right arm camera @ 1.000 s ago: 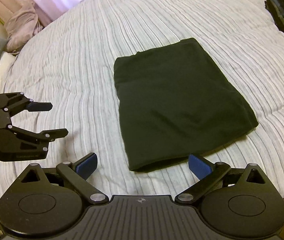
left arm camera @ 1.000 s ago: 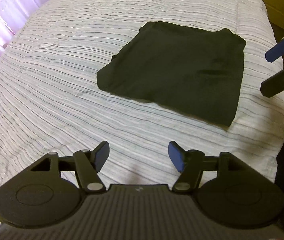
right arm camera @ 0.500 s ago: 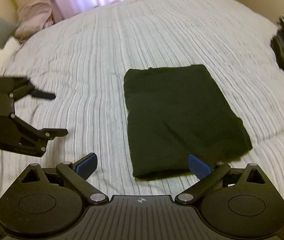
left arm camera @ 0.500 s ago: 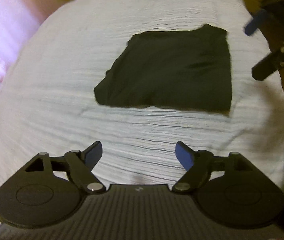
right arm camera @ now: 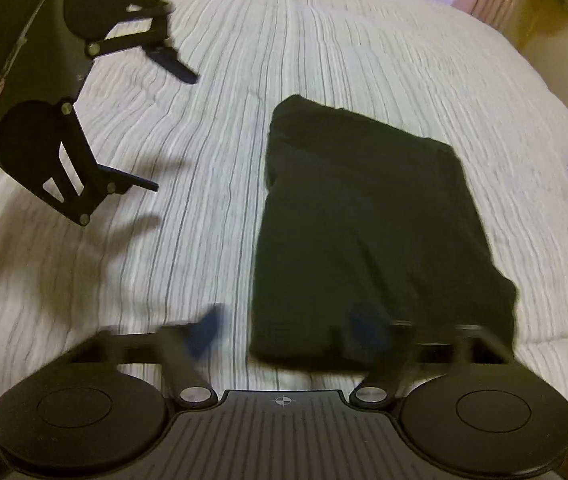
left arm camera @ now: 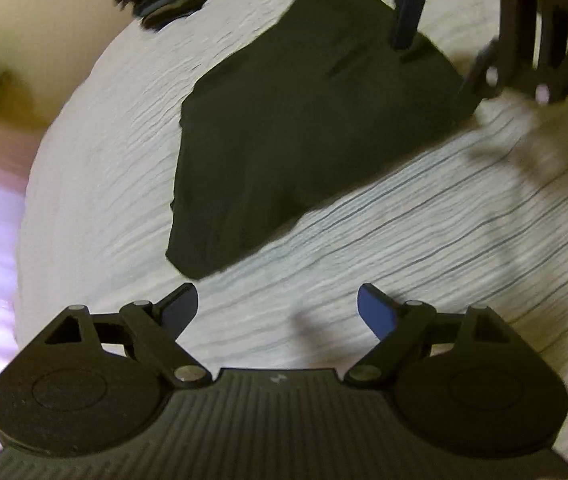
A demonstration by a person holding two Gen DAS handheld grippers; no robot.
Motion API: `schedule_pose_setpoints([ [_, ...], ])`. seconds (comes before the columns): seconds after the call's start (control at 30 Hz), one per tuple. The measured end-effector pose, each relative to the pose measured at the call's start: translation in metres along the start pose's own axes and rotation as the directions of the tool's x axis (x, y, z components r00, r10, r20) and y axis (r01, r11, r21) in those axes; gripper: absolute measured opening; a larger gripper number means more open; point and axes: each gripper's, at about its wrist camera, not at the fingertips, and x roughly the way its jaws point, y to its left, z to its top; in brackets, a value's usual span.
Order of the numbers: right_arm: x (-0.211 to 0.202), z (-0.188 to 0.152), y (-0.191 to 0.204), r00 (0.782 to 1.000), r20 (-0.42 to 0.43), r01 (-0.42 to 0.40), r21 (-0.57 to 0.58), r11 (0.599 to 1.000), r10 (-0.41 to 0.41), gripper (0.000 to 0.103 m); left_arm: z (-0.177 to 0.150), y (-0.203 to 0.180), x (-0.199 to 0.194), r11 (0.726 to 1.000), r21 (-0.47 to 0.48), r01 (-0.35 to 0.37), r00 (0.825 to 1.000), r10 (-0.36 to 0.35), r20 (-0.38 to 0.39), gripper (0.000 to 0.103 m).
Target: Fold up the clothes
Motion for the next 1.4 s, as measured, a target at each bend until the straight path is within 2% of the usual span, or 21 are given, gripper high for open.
schedule_pose_setpoints([
  [0.07,0.017,0.0,0.01,1.0,0.0,0.021,-0.033,0.999,-0.021,0.062,0.0,-0.001,0.011,0.999,0.033,0.006,1.0,-0.006,0.01,0.085],
  [0.13,0.034,-0.003,0.02,0.997,0.002,0.076,-0.11,0.991,-0.076,0.062,0.0,-0.004,0.022,0.997,0.074,0.01,1.0,-0.012,0.021,0.085],
  [0.27,0.062,-0.012,0.034,0.983,0.026,0.185,-0.263,0.947,-0.184,0.062,0.001,-0.009,0.043,0.986,0.167,-0.015,0.999,0.007,0.049,0.087],
  [0.3,0.065,-0.015,0.032,0.98,0.038,0.197,-0.278,0.94,-0.194,0.057,0.003,-0.009,0.047,0.982,0.186,-0.016,0.998,0.006,0.055,0.087],
  [0.4,0.053,-0.017,0.01,0.987,0.056,0.16,-0.251,0.955,-0.15,0.029,0.009,-0.009,0.061,0.972,0.234,-0.028,0.997,0.011,0.073,0.087],
  [0.43,0.046,-0.016,0.0,0.99,0.064,0.139,-0.23,0.963,-0.128,0.024,0.012,-0.007,0.064,0.969,0.245,-0.033,0.997,0.014,0.078,0.087],
  [0.5,0.032,-0.016,-0.018,0.992,0.082,0.107,-0.197,0.975,-0.093,0.021,0.018,-0.004,0.07,0.963,0.266,-0.043,0.996,0.02,0.089,0.087],
  [0.63,0.003,-0.016,-0.044,0.992,0.104,0.094,-0.187,0.978,-0.075,0.021,0.031,0.001,0.083,0.949,0.308,-0.063,0.994,0.03,0.11,0.085],
  [0.7,-0.008,-0.017,-0.054,0.991,0.111,0.09,-0.187,0.978,-0.07,0.021,0.037,0.004,0.089,0.941,0.329,-0.073,0.992,0.035,0.12,0.076],
  [0.77,-0.013,-0.02,-0.06,0.992,0.106,0.094,-0.192,0.977,-0.075,0.021,0.043,0.008,0.089,0.94,0.334,-0.068,0.993,0.031,0.116,0.045],
  [0.8,-0.013,-0.021,-0.062,0.992,0.102,0.097,-0.193,0.976,-0.078,0.021,0.046,0.011,0.088,0.941,0.332,-0.061,0.994,0.026,0.109,0.035],
  [0.83,-0.011,-0.019,-0.063,0.992,0.1,0.097,-0.191,0.977,-0.079,0.021,0.049,0.013,0.087,0.942,0.33,-0.054,0.994,0.021,0.103,0.019],
  [0.9,-0.011,-0.022,-0.058,0.992,0.098,0.101,-0.203,0.974,-0.082,0.021,0.053,0.021,0.081,0.95,0.31,-0.021,0.997,-0.005,0.082,0.016],
  [0.97,-0.008,-0.024,-0.052,0.99,0.091,0.125,-0.231,0.965,-0.106,0.024,0.057,0.03,0.074,0.959,0.281,0.022,0.997,-0.04,0.059,0.012],
  [1.0,-0.007,-0.024,-0.049,0.989,0.087,0.136,-0.237,0.962,-0.118,0.038,0.059,0.034,0.071,0.963,0.266,0.041,0.997,-0.056,0.049,0.012],
  [1.03,-0.007,-0.027,-0.044,0.987,0.082,0.153,-0.239,0.959,-0.137,0.062,0.061,0.039,0.067,0.966,0.254,0.05,0.997,-0.063,0.045,0.012],
  [1.1,-0.004,-0.031,-0.037,0.98,0.098,0.195,-0.24,0.951,-0.176,0.084,0.064,0.046,0.06,0.97,0.233,0.067,0.996,-0.078,0.036,0.011],
  [1.27,0.018,-0.027,-0.02,0.973,0.13,0.216,-0.249,0.944,-0.189,0.084,0.074,0.056,0.05,0.974,0.201,0.106,0.993,-0.112,0.02,0.011],
  [1.37,0.018,-0.029,-0.026,0.975,0.113,0.213,-0.251,0.944,-0.19,0.084,0.073,0.058,0.046,0.976,0.184,0.12,0.992,-0.125,0.018,0.011],
  [1.4,0.018,-0.029,-0.029,0.976,0.105,0.212,-0.251,0.944,-0.191,0.078,0.071,0.058,0.045,0.976,0.182,0.123,0.992,-0.128,0.018,0.011],
])
